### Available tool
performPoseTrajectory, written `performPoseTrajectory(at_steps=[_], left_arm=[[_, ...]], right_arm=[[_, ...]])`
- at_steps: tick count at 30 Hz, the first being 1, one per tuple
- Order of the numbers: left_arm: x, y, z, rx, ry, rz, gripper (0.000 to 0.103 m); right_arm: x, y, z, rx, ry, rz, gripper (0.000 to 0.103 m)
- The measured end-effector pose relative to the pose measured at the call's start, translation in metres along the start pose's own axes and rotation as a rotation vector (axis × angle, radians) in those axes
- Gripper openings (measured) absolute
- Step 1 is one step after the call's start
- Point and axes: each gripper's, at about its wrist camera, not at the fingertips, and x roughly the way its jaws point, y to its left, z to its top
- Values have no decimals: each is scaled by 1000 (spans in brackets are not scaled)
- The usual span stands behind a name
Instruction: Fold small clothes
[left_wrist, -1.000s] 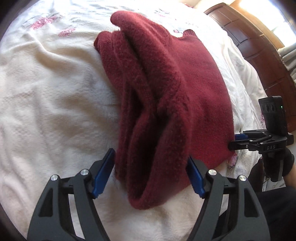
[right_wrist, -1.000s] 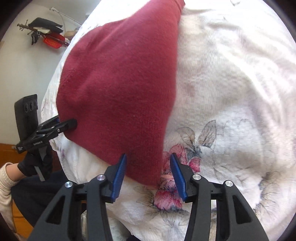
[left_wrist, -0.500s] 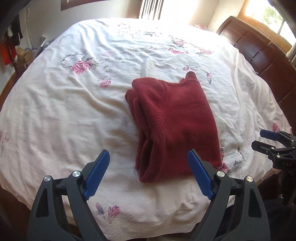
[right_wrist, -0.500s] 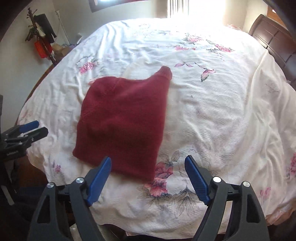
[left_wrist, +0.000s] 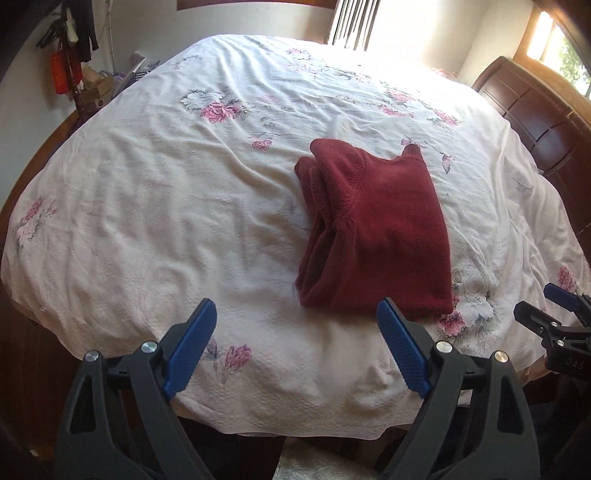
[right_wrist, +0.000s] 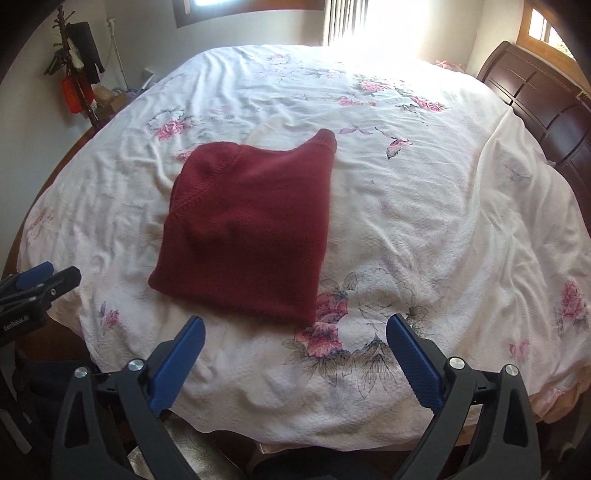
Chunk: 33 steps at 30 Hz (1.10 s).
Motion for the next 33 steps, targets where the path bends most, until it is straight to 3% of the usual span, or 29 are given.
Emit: performPoseTrajectory(at_steps=[5, 15, 33], left_arm=[[0, -3, -12, -5, 11, 1, 88], [-10, -14, -6, 44, -29, 8, 88], [8, -22, -5, 63, 30, 15, 88]], right_arm=[[-1, 6, -5, -6, -4, -31, 99], [1, 4, -11, 44, 15, -43, 99], [3, 2, -10, 66, 25, -23, 99]])
